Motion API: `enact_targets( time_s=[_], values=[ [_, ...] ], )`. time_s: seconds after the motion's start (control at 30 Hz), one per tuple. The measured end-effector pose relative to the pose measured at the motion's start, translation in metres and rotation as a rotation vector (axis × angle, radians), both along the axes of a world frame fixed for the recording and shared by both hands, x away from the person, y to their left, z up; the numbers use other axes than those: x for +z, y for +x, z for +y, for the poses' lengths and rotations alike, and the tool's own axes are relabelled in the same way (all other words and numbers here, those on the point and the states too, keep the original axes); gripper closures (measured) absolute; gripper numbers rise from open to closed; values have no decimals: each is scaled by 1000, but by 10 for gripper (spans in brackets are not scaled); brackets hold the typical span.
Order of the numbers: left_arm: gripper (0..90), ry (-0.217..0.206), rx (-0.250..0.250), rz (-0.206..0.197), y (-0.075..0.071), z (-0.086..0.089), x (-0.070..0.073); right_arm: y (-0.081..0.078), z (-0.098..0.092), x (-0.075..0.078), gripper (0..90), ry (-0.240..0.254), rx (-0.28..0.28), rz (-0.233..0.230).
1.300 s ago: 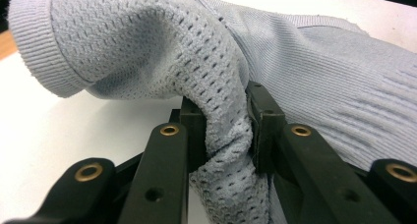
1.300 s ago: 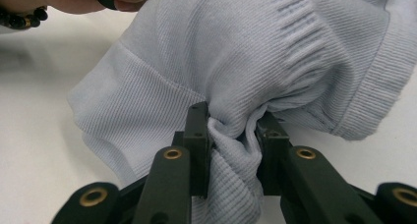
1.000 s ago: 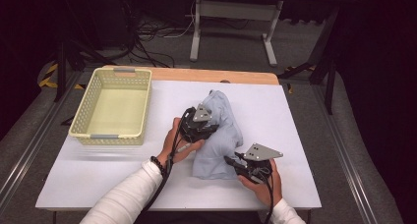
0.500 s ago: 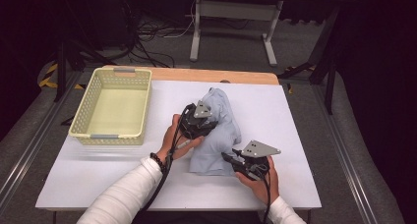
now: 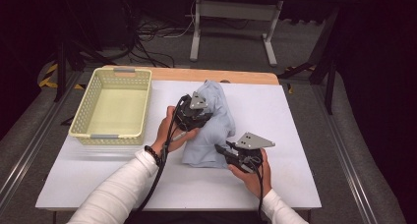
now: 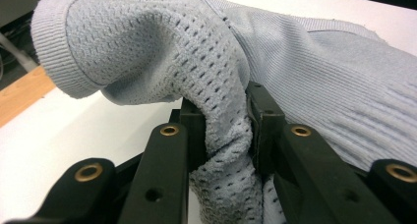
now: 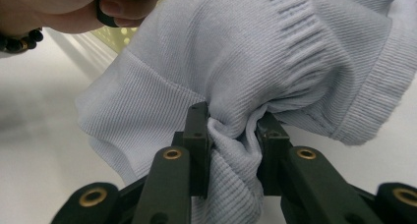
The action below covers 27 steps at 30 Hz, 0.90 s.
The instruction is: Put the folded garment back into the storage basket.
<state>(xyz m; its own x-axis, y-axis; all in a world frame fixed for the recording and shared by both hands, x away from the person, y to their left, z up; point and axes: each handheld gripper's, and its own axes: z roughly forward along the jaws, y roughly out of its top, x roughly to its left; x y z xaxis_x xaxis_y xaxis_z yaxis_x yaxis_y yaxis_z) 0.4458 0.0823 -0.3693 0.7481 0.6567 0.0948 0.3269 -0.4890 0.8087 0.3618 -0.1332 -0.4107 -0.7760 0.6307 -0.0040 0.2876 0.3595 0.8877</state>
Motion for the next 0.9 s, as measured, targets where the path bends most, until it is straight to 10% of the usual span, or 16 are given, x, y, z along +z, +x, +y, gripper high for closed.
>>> enact_targets(
  time_s=[0.9],
  values=[
    [735, 23, 124, -32, 7, 52, 29, 26, 56, 17, 723, 54, 62, -32]
  ],
)
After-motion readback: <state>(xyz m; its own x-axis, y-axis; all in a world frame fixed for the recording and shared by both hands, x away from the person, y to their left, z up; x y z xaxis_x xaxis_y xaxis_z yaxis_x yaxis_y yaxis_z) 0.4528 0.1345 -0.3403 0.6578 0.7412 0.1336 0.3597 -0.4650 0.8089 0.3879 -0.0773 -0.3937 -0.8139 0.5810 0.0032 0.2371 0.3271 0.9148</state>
